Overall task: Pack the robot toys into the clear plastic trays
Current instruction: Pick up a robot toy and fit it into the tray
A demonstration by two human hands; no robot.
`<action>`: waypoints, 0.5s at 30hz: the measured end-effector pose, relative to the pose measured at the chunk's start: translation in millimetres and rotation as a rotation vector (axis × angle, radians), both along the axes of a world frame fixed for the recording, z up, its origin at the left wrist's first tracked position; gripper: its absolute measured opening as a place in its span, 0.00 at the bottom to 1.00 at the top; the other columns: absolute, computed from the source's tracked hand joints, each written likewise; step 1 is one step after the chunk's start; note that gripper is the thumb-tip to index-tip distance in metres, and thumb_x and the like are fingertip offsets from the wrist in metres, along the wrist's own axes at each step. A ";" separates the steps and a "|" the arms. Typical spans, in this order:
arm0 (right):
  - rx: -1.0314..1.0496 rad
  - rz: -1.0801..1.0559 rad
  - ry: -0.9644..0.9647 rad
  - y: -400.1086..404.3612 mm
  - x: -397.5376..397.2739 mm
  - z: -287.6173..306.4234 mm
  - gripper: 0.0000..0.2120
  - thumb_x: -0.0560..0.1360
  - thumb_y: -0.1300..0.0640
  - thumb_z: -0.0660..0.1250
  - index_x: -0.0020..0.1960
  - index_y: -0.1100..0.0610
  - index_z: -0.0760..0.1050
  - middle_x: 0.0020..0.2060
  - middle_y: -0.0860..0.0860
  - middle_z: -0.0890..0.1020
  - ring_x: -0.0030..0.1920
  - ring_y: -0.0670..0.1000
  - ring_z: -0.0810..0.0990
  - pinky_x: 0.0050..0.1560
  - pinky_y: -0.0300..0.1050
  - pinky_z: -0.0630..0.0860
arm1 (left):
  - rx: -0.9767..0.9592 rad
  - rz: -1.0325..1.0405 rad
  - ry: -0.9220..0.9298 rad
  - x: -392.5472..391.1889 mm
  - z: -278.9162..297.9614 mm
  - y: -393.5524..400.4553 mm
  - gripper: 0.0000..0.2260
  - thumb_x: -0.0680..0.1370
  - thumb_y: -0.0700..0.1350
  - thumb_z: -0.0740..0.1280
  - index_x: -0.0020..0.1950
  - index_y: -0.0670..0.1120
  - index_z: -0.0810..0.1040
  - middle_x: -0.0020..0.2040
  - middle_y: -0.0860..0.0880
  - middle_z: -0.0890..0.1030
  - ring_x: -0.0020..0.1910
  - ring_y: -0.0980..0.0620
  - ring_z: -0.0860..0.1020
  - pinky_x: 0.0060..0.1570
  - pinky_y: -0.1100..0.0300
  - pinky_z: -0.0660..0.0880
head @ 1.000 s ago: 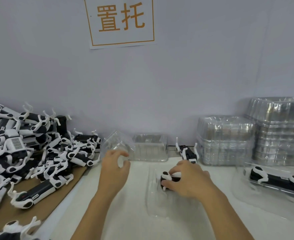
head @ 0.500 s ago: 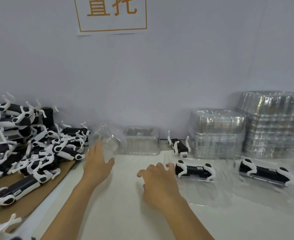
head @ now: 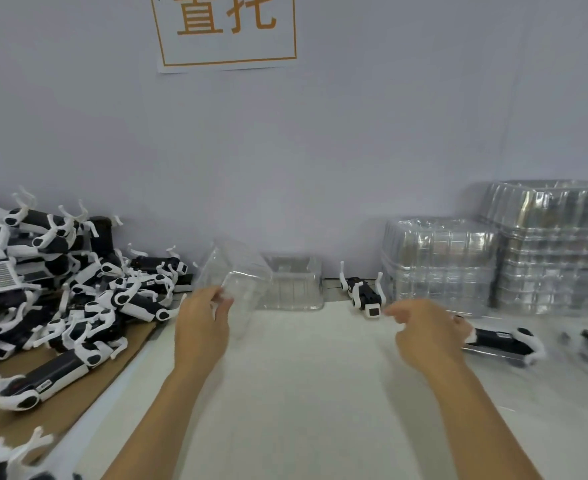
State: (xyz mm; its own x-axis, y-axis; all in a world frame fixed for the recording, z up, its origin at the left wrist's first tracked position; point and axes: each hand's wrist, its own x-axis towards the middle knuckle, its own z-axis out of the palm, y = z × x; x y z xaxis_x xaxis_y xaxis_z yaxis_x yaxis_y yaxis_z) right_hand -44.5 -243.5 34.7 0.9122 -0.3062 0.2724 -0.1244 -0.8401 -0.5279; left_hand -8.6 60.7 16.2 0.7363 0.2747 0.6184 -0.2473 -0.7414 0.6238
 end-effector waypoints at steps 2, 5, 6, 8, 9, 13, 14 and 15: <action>0.049 -0.083 -0.055 -13.9 2.1 1.7 0.23 0.71 0.70 0.65 0.53 0.44 0.82 0.43 0.41 0.82 0.57 0.48 0.78 0.73 0.52 0.55 | -0.143 -0.020 0.018 0.1 7.9 0.2 0.07 0.79 0.40 0.69 0.55 0.41 0.81 0.44 0.50 0.80 0.44 0.50 0.76 0.44 0.65 0.68; 0.139 -0.112 -0.115 -23.5 4.9 2.0 0.22 0.68 0.73 0.64 0.48 0.50 0.84 0.33 0.40 0.79 0.49 0.50 0.81 0.70 0.57 0.65 | -0.317 -0.062 0.042 -2.3 14.8 0.4 0.04 0.80 0.43 0.68 0.52 0.45 0.81 0.42 0.50 0.81 0.42 0.51 0.76 0.42 0.63 0.69; 0.168 -0.115 -0.141 -21.5 5.2 2.1 0.21 0.68 0.74 0.64 0.49 0.51 0.84 0.34 0.41 0.79 0.48 0.50 0.80 0.69 0.57 0.66 | -0.366 -0.084 0.034 -4.3 17.5 -0.4 0.03 0.80 0.43 0.68 0.50 0.46 0.81 0.42 0.50 0.81 0.42 0.51 0.76 0.42 0.61 0.71; 0.193 -0.075 -0.237 -9.6 5.6 3.6 0.20 0.69 0.72 0.66 0.51 0.51 0.83 0.39 0.45 0.83 0.49 0.52 0.80 0.67 0.55 0.68 | -0.428 -0.130 0.005 -9.1 25.3 -3.9 0.05 0.80 0.42 0.68 0.45 0.50 0.81 0.40 0.51 0.81 0.40 0.52 0.76 0.44 0.59 0.73; 0.209 -0.008 -0.298 0.8 5.0 5.2 0.19 0.71 0.72 0.66 0.53 0.52 0.83 0.41 0.47 0.84 0.49 0.52 0.81 0.64 0.52 0.71 | -0.454 -0.152 -0.006 -11.7 29.8 -6.4 0.08 0.80 0.42 0.68 0.43 0.52 0.80 0.39 0.50 0.80 0.40 0.52 0.75 0.44 0.59 0.72; 0.457 0.405 -0.401 59.1 -3.9 12.2 0.15 0.76 0.68 0.66 0.53 0.51 0.83 0.43 0.43 0.84 0.44 0.45 0.82 0.43 0.31 0.74 | -0.501 -0.232 -0.051 -20.5 48.3 -19.1 0.09 0.81 0.41 0.67 0.45 0.54 0.80 0.42 0.48 0.82 0.43 0.52 0.77 0.50 0.55 0.75; 0.533 0.482 -0.385 73.7 -7.4 11.7 0.13 0.77 0.65 0.67 0.53 0.48 0.82 0.44 0.41 0.84 0.44 0.44 0.83 0.43 0.30 0.74 | -0.488 -0.252 -0.068 -22.9 52.5 -24.0 0.08 0.81 0.41 0.66 0.46 0.53 0.80 0.41 0.49 0.82 0.42 0.52 0.78 0.50 0.55 0.75; 0.619 0.542 -0.356 87.1 -10.4 10.5 0.11 0.77 0.62 0.69 0.53 0.46 0.80 0.45 0.41 0.84 0.44 0.42 0.83 0.44 0.31 0.76 | -0.463 -0.277 -0.090 -25.6 57.0 -30.3 0.08 0.81 0.41 0.66 0.45 0.53 0.81 0.39 0.51 0.81 0.40 0.53 0.77 0.47 0.56 0.75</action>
